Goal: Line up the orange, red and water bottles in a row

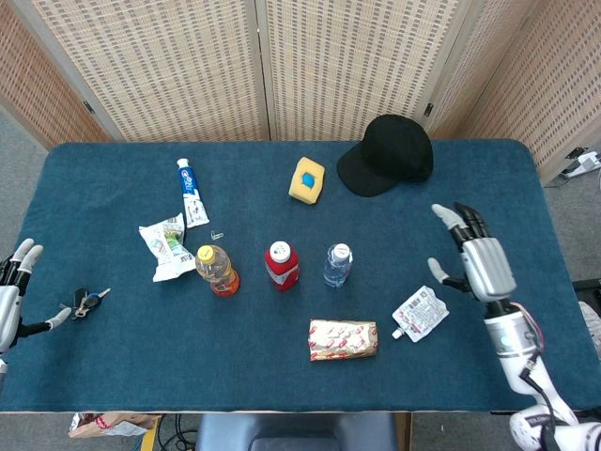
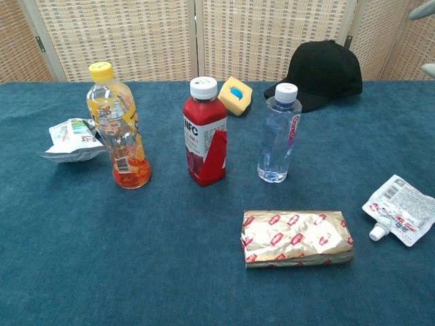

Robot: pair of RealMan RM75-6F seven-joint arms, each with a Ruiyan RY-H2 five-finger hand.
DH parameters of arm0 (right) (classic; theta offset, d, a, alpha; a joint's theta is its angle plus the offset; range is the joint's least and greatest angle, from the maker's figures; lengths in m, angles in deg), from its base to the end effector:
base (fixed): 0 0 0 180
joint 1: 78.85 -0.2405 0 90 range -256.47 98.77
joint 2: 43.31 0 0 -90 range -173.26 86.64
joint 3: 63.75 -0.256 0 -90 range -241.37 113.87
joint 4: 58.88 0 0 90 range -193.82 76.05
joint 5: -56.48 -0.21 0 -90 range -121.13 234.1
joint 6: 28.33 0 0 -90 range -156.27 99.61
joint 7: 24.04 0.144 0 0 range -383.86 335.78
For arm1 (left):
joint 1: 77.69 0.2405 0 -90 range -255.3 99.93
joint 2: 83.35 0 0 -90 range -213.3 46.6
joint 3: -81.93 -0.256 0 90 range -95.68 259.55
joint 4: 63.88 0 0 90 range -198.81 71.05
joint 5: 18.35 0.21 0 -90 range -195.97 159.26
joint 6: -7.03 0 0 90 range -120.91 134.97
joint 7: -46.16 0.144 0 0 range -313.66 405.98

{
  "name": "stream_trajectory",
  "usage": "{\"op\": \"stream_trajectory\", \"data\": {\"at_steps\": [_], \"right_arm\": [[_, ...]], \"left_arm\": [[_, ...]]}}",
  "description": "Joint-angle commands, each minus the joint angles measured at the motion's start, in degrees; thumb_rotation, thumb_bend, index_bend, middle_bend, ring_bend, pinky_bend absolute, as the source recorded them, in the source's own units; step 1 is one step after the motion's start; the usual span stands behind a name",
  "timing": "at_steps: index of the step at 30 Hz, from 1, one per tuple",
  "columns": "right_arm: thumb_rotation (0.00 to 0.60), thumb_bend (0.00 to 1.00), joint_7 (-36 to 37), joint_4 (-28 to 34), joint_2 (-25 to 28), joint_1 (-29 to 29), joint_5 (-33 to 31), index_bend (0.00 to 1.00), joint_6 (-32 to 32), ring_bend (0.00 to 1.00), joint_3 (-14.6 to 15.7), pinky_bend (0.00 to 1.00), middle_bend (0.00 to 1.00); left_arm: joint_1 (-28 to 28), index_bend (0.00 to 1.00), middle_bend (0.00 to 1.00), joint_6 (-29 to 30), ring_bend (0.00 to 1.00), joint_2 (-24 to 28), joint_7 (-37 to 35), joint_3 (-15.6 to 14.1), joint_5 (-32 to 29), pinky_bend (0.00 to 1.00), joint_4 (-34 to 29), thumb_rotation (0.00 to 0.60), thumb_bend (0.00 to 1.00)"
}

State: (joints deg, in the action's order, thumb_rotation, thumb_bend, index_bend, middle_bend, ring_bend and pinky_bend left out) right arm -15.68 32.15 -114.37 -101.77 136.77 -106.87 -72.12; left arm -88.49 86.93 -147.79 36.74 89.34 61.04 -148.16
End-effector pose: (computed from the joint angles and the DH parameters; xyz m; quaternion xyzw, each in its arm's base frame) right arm -0.2375 -0.2876 0.1254 0.5834 -0.4016 0.5210 0.4765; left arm -0.3288 0.2338 0.1814 -0.5608 -0.3956 -0.4166 0.5962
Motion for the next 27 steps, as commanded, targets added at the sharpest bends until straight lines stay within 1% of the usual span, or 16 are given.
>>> {"op": "stream_trajectory", "data": {"at_steps": [1, 6, 8, 11, 13, 17, 21, 27], "right_arm": [[0.6, 0.39, -3.72, 3.03, 4.13, 4.3, -2.7, 0.1, -2.21, 0.0, 1.66, 0.06, 0.16], [0.6, 0.39, -8.4, 4.27, 6.92, 9.44, -3.48, 0.11, -6.05, 0.03, 4.08, 0.06, 0.17], [0.6, 0.39, -8.72, 5.19, 7.68, 11.09, -2.82, 0.13, -7.19, 0.04, 5.14, 0.07, 0.17], [0.6, 0.39, -8.26, 6.6, 8.82, 13.3, -1.06, 0.15, -8.44, 0.07, 6.86, 0.11, 0.19], [0.6, 0.39, -8.62, 7.25, 9.28, 14.65, 0.14, 0.15, -9.44, 0.07, 7.81, 0.11, 0.19], [0.6, 0.39, -9.07, 7.77, 9.31, 16.22, 1.53, 0.15, -10.58, 0.07, 8.74, 0.11, 0.19], [0.6, 0.39, -7.97, 7.54, 8.21, 17.93, 4.7, 0.15, -11.39, 0.07, 10.34, 0.11, 0.19], [0.6, 0.39, -8.12, 5.84, 6.63, 18.51, 6.8, 0.16, -11.07, 0.07, 10.65, 0.11, 0.19]], "left_arm": [[0.04, 0.0, 0.0, 0.19, 0.0, -0.81, 1.09, -0.53, 0.54, 0.06, 0.14, 0.6, 0.13], [0.2, 0.0, 0.0, 0.54, 0.0, -1.82, 3.87, -1.19, 1.05, 0.06, -0.45, 0.6, 0.13], [0.25, 0.0, 0.0, 0.8, 0.0, -2.2, 4.61, -1.35, 1.28, 0.06, -0.95, 0.6, 0.13], [0.37, 0.0, 0.0, 0.87, 0.0, -2.63, 5.32, -1.73, 1.58, 0.06, -2.06, 0.6, 0.13], [0.55, 0.0, 0.0, 1.25, 0.0, -2.91, 6.56, -2.02, 1.89, 0.06, -2.7, 0.6, 0.13], [0.84, 0.0, 0.0, 1.91, 0.0, -3.12, 7.59, -2.15, 2.15, 0.06, -3.98, 0.6, 0.13], [1.49, 0.0, 0.0, 3.33, 0.0, -3.91, 9.86, -2.49, 2.63, 0.06, -5.19, 0.6, 0.13], [2.25, 0.0, 0.0, 4.63, 0.0, -4.47, 11.76, -3.03, 3.37, 0.06, -6.06, 0.6, 0.13]]}}
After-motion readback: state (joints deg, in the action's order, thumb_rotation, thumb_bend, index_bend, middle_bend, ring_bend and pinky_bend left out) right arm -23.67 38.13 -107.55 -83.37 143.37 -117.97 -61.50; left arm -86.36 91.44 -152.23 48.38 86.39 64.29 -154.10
